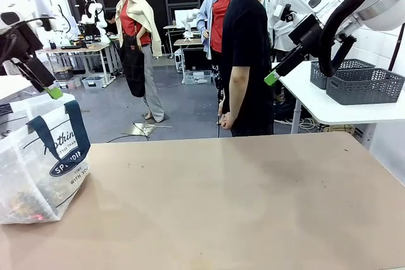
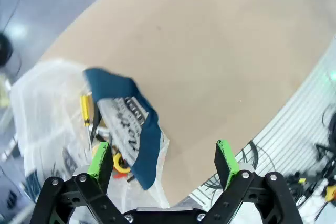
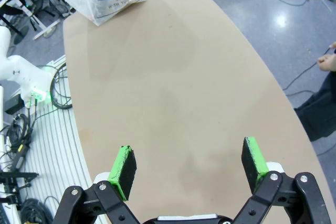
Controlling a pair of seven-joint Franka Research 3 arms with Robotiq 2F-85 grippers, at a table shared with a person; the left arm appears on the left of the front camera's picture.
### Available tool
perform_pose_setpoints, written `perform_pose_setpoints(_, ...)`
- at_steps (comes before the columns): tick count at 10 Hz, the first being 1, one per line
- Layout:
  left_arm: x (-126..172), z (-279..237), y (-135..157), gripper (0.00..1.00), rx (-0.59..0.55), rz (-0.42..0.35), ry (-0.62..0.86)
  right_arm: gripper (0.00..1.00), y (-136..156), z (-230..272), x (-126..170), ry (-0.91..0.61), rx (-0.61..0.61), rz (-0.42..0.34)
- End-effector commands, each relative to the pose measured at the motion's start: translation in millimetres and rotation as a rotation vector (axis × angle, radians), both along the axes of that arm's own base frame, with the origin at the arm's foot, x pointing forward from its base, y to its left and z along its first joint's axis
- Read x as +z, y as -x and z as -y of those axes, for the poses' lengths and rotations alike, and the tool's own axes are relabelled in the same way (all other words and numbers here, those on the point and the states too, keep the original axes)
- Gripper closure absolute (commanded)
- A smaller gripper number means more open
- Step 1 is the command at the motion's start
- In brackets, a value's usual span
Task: Transfer purchased items from the store into the shopping bag.
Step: Move the Reusable shopping bag to the right side of the table.
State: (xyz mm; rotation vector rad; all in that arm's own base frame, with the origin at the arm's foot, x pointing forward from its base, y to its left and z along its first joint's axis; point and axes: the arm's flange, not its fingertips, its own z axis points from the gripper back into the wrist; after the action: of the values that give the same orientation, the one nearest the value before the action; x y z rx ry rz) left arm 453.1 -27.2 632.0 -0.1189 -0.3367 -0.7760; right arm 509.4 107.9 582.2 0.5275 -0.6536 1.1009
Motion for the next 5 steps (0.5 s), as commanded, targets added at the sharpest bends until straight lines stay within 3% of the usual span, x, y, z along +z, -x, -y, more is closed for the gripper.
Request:
perform_pose_setpoints(1,-1.7,4.2,-19.9,0.0,-0.238,-0.004,0.036,0.0,0.0,-0.4,-1.8,0.002,0.008,0.0)
perform_pose_setpoints(3,-3.2,19.9,-24.1,0.0,-0.457,0.021,0.109,0.0,0.0,-0.4,-1.8,0.002,0.008,0.0)
perform_pose_setpoints(5,-0.4,26.7,-25.2,0.0,-0.581,0.097,0.197,0.0,0.0,-0.4,-1.8,0.002,0.008,0.0)
